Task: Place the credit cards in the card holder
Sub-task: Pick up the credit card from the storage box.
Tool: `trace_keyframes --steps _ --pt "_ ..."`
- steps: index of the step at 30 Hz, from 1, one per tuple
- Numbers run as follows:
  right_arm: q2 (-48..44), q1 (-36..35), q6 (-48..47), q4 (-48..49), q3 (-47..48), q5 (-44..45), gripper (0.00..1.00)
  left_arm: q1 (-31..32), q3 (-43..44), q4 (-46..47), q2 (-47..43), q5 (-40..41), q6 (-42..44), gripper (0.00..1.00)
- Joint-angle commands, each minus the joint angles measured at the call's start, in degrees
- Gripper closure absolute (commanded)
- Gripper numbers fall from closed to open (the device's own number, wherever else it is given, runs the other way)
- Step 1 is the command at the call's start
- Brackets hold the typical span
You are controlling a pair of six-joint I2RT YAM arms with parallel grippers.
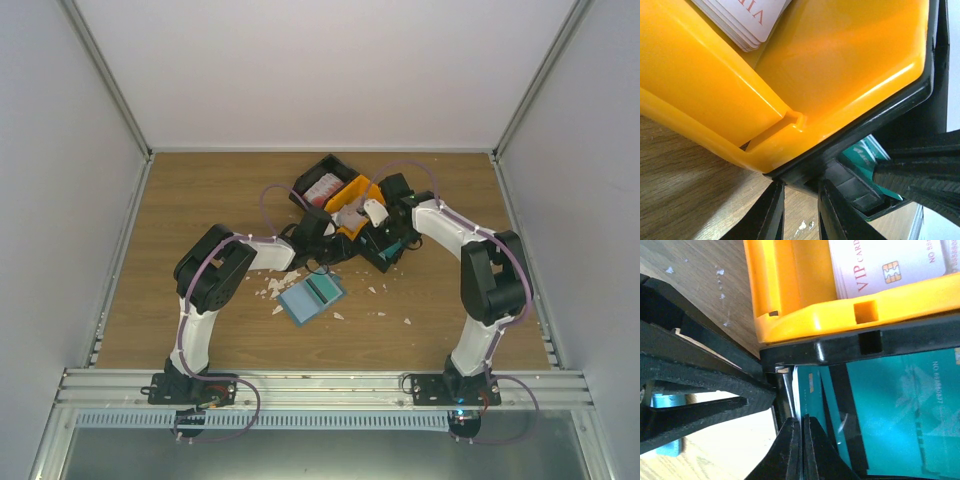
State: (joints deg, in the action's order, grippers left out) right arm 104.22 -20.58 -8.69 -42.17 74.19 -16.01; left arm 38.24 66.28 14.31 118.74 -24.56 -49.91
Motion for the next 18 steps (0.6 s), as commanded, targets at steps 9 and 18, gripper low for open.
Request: trace_keyframes --steps 9,18 --pt "-5.55 2.48 5.09 1.07 -0.16 7.70 0.99 -0.62 -1.62 1.54 -2.12 3.81 2.92 0.75" --pt "-12.79 6.88 10.64 7.81 -3.80 4.61 1.00 -0.64 -3.70 6.93 -6.88 -1.09 4.46 0.57"
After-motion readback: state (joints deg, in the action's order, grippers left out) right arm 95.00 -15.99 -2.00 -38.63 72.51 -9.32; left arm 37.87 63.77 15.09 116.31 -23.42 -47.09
